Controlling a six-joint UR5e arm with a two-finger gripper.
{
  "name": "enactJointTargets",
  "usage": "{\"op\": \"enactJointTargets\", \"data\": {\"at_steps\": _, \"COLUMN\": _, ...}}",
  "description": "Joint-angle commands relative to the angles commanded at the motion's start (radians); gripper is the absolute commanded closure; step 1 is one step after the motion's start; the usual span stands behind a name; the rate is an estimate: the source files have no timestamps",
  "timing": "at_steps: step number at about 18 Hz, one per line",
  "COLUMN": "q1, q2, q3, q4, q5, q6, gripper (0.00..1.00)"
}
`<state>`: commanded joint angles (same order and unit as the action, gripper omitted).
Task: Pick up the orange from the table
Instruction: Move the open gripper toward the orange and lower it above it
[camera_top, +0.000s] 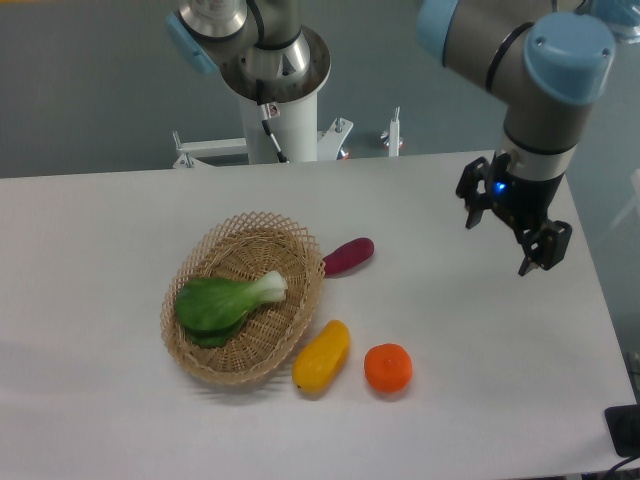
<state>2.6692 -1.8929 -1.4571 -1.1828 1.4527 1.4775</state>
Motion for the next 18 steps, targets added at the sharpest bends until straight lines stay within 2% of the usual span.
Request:
{"op": "enactJointTargets", "data": {"at_steps": 6, "q1": -0.071, "q2": -0.018, "q3": -0.055, "q4": 0.006, "q5": 0.003, "q6": -0.166, "gripper": 0.0}}
{"op": "enactJointTargets", "data": {"at_steps": 7, "q1": -0.08, "q2": -0.031, "q3": -0.06, "q4": 0.028, "q5": 0.003, "q6": -0.167, "gripper": 0.0}}
{"op": "enactJointTargets", "data": {"at_steps": 10, "q1": -0.109, "q2": -0.07, "q3": -0.062, "q4": 0.162, "q5": 0.021, "q6": -0.145, "gripper": 0.0}}
{"op": "enactJointTargets", "data": {"at_steps": 14, "q1": -0.156, "q2": -0.12, "q3": -0.043, "q4": 0.167, "q5": 0.055, "q6": -0.138, "gripper": 0.0}}
{"op": "enactJointTargets", "data": {"at_steps": 18, "q1": -0.161, "q2": -0.139, "q3": -0.061, "q4": 0.169, "q5": 0.044, "q6": -0.193, "gripper": 0.0}}
